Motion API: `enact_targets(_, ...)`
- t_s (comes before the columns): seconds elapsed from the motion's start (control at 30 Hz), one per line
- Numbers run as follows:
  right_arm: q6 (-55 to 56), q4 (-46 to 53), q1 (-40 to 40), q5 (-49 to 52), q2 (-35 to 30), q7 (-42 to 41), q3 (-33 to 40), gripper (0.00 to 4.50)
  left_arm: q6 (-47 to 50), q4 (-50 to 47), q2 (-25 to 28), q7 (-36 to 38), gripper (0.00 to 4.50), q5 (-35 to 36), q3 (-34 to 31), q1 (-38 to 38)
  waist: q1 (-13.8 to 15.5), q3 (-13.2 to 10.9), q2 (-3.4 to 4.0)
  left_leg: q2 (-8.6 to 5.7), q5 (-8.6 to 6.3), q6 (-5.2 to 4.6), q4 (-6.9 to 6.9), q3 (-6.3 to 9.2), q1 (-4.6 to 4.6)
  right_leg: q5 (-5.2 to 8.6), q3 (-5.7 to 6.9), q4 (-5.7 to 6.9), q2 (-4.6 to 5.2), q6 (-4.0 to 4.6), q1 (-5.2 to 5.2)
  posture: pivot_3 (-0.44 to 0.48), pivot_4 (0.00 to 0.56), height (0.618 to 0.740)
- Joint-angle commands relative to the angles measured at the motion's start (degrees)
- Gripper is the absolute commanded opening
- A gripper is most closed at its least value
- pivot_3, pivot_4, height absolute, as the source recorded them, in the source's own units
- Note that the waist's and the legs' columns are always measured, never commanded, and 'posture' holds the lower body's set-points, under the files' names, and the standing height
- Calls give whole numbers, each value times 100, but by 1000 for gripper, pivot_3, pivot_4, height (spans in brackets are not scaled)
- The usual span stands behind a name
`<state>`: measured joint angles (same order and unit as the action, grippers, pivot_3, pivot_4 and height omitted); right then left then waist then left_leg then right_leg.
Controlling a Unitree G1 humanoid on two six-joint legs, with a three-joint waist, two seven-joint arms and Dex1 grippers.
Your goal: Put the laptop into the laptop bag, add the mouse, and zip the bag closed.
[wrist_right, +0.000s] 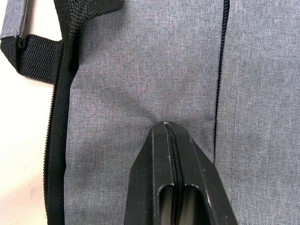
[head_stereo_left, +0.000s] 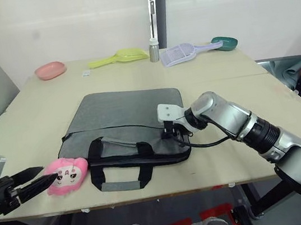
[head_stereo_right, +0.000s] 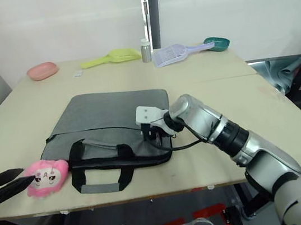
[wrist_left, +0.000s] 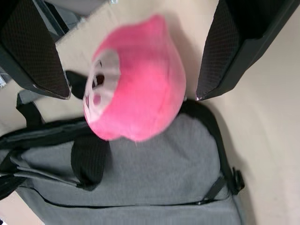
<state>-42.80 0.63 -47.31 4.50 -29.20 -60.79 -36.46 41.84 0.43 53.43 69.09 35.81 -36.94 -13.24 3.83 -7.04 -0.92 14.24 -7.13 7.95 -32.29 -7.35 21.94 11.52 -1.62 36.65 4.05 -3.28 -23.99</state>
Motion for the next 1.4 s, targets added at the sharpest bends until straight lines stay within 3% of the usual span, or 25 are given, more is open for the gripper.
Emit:
enact_targets(0.03,-182,-25,196,-151,-62,-49,-130,18,139,12,21,-45,4500,60,235,85,-6,3,-4,0,0,0,0,0,1,1,0,-3,-2,1,0,0,150,740)
enact_targets(0.13,-268,34,210,-143,-82,-27,-51,18,334,-99,102,155,4500,124,480,-98,-13,5,-6,0,0,0,0,-2,2,7,-2,-12,-3,4,1,0,150,740)
enact_targets(0.2,-309,72,221,-146,-92,-16,-26,0,447,-101,154,205,3989,159,507,-159,-14,4,-6,1,0,0,1,-5,4,10,-3,-20,-3,4,0,0,150,740)
enact_targets(0.43,-402,142,258,-161,-133,-8,1,0,530,-226,154,151,1514,213,588,-113,8,-1,3,1,0,1,5,-4,2,13,0,-21,-2,5,2,0,150,740)
enact_targets(0.57,-430,142,281,-193,-158,-10,16,0,805,-836,79,133,126,492,707,-265,21,-1,3,1,0,1,5,-3,2,13,0,-20,-1,5,4,0,150,740)
enact_targets(0.97,-607,377,314,-159,-340,-177,-18,0,989,-2099,-456,-443,27,975,1139,-271,30,-4,8,1,-1,1,16,-10,8,13,0,-44,-1,5,3,0,150,740)
enact_targets(1.33,-675,402,242,-133,-382,-292,-25,0,1092,-2347,-692,-935,27,1243,1464,285,96,3,-3,0,0,1,16,-12,7,13,-1,-46,0,4,5,0,150,740)
enact_targets(1.4,-700,385,206,-125,-348,-307,-30,0,1044,-2496,-864,-1094,27,1198,1872,486,112,5,-6,0,-1,1,16,-13,8,13,-1,-47,0,4,5,0,150,740)
